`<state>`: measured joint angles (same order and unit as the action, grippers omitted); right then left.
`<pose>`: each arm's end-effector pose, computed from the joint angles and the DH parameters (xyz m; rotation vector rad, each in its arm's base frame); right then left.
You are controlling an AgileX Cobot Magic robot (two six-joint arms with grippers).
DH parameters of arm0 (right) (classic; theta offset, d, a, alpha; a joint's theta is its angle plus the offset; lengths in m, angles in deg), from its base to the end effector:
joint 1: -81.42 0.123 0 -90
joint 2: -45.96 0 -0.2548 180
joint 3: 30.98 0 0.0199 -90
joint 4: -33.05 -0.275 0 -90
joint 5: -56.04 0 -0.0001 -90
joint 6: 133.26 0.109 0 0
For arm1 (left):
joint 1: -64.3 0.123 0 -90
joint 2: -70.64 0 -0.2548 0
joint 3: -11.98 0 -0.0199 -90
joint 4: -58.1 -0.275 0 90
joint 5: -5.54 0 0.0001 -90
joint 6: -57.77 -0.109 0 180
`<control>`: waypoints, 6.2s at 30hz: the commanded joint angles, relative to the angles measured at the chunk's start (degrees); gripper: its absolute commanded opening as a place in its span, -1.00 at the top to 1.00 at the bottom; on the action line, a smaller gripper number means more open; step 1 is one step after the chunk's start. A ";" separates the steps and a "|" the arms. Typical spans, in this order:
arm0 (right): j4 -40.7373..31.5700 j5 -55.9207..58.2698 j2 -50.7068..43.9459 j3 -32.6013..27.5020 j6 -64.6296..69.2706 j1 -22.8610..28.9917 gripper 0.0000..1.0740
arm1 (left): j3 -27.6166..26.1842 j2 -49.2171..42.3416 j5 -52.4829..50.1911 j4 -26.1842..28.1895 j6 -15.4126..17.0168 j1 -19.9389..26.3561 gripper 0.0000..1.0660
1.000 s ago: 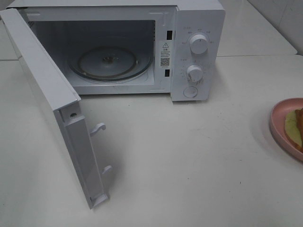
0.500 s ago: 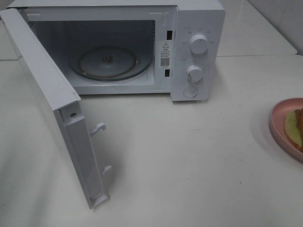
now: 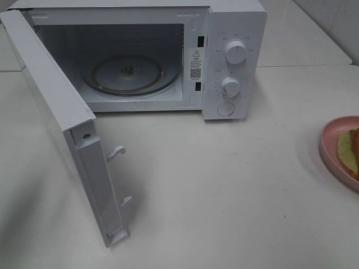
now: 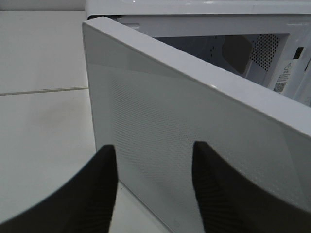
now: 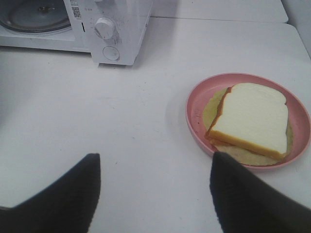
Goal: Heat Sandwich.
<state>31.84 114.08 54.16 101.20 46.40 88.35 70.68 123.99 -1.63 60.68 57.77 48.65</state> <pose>0.0635 0.0097 0.2850 -0.1267 1.9879 0.0993 0.2077 -0.0576 0.2145 0.2053 1.8246 -0.2183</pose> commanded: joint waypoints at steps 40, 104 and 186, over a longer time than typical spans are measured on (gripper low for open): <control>0.40 -0.97 -1.26 -0.11 0.00 -0.06 -0.20 | -1.38 39.88 -45.15 -5.61 0.29 -0.34 1.00; 0.52 -0.97 -1.26 -0.11 0.00 -0.06 -0.20 | -50.02 76.15 -53.57 55.35 -34.61 -36.38 1.00; 0.52 -0.97 -1.26 -0.11 0.00 -0.06 -0.20 | -41.25 35.35 42.00 25.50 -28.25 -22.40 0.91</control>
<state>32.07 113.62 54.16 101.20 46.40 88.35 29.37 160.83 36.88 86.52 28.37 24.59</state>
